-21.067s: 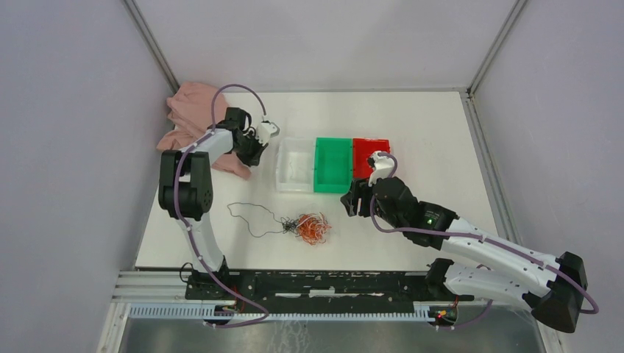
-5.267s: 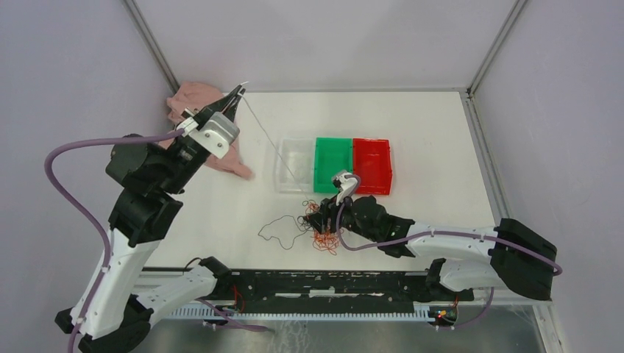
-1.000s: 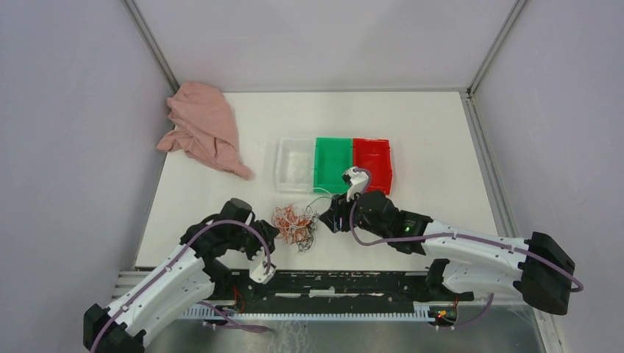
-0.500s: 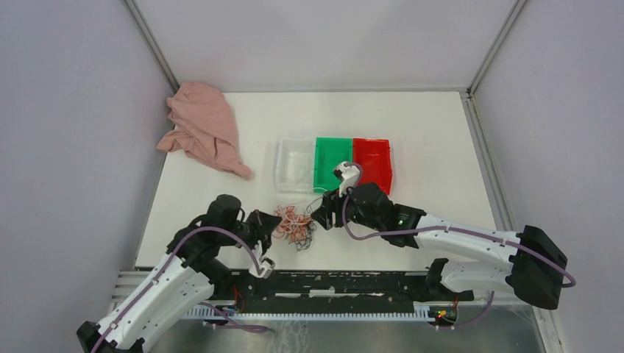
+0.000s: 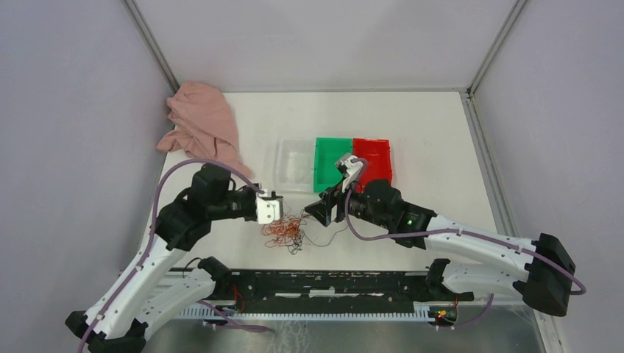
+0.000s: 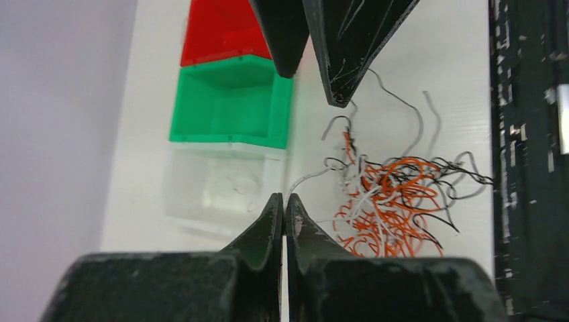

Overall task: Untangle the cables
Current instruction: Untie the cable.

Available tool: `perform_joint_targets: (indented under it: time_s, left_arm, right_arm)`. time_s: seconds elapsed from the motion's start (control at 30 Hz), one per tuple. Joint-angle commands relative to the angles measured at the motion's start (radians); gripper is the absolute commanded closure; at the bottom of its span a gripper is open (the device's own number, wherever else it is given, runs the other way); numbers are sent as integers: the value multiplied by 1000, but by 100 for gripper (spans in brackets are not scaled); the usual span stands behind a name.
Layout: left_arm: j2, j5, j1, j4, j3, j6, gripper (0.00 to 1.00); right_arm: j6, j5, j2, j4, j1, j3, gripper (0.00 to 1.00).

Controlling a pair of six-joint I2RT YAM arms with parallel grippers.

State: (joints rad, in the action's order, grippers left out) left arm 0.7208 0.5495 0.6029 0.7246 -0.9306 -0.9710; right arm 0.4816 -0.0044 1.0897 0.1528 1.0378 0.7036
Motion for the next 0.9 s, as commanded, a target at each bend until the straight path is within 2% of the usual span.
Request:
perform_joint_targets:
  time_s: [0.0,0.3,0.87]
  left_arm:
    - [6,-32,3,-25,-38,363,97]
    - [76,-114,4,-51,-111,576,97]
    - [125,-53,3,-53,-185,691,97]
  right_arm:
    - [-22,-34,-34,114,4,4,28]
    - [-57,-37,-17,172,30,1,28]
    - [-59,27,163,293,48,89,28]
